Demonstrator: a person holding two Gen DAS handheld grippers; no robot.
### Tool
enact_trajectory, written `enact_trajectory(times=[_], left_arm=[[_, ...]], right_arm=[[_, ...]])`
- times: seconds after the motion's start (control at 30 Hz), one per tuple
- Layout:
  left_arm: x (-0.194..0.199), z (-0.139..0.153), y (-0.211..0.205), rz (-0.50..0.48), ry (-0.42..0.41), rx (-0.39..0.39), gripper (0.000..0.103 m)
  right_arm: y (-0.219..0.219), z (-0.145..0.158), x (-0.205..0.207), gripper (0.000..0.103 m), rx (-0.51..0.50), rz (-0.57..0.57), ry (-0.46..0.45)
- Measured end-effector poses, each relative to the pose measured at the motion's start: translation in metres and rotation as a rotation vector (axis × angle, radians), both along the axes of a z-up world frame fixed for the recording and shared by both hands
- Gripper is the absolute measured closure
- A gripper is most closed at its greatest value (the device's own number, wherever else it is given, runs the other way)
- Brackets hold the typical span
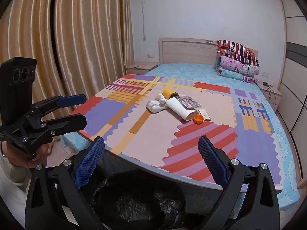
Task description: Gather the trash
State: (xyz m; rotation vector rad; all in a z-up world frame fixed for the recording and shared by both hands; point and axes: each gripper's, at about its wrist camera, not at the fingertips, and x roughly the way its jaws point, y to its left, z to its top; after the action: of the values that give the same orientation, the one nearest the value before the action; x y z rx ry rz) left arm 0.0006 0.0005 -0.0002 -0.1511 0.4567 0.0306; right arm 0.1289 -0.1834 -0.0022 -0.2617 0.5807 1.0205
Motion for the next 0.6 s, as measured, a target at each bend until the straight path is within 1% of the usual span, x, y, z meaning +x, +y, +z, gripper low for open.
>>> enact_trajectory(times=[0.37,0.6], left_arm=[[-0.001,0.0,-0.01,0.003,-0.002,0.011,0.008],[0.0,0.0,-0.007,0.0,-0.005,0.007,0.008]], right_arm=[[0.0,-0.001,0.001,0.004,0.001,-0.001,0.005],[0.001,0.001,0.001,0.004,0.001,-0.003,0.001]])
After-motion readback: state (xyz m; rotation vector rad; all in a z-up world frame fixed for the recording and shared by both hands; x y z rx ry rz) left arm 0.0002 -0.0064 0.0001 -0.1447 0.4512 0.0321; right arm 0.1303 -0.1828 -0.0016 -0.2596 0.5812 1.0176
